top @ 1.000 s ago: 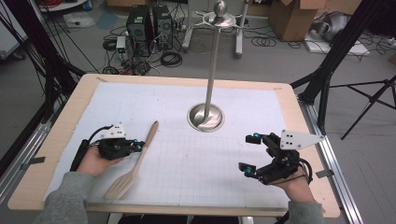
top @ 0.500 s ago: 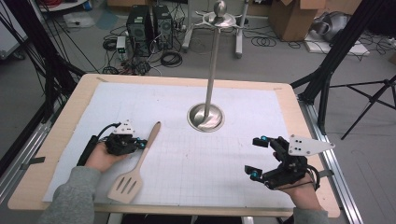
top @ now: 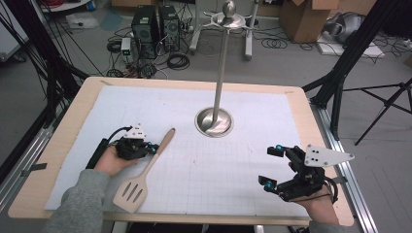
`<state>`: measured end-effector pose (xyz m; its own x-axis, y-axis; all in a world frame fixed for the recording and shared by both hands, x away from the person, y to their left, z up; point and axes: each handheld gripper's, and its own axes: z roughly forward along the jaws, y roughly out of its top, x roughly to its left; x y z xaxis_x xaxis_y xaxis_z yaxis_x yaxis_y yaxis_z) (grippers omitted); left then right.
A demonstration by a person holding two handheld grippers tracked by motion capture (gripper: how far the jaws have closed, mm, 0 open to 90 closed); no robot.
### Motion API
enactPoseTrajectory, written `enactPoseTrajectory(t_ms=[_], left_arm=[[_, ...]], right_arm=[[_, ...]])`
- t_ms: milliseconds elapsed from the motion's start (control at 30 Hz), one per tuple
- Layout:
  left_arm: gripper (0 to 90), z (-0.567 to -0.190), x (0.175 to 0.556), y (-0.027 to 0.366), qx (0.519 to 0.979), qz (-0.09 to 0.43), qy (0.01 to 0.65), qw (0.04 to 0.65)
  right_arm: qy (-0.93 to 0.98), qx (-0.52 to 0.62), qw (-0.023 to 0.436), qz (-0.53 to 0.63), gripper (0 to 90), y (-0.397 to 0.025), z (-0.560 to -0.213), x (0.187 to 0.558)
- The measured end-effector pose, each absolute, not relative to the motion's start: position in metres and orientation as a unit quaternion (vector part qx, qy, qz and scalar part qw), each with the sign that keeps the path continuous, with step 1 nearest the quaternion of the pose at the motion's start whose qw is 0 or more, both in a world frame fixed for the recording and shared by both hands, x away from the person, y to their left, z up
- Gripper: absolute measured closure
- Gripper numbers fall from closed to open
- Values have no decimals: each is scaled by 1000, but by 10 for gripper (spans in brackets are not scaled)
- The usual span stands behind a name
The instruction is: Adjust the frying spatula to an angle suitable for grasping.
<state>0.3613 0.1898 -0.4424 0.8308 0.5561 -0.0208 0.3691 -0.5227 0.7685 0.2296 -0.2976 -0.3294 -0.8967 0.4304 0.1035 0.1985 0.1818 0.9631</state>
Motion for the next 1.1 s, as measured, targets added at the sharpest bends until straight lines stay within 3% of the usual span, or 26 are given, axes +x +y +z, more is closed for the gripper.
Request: enactPoseTrajectory(t_ms=[267,667,1100], left_arm=[[896,-443,364,172,877,102,227,410],[896,-440,363,173,875,96,222,419],[895,-416,326,169,873,102,197,435]], right_arm=[[759,214,103,607,75,-305,-330,223],[760,217,104,603,75,-307,-332,223],[762,200,87,610,75,-293,-330,238]])
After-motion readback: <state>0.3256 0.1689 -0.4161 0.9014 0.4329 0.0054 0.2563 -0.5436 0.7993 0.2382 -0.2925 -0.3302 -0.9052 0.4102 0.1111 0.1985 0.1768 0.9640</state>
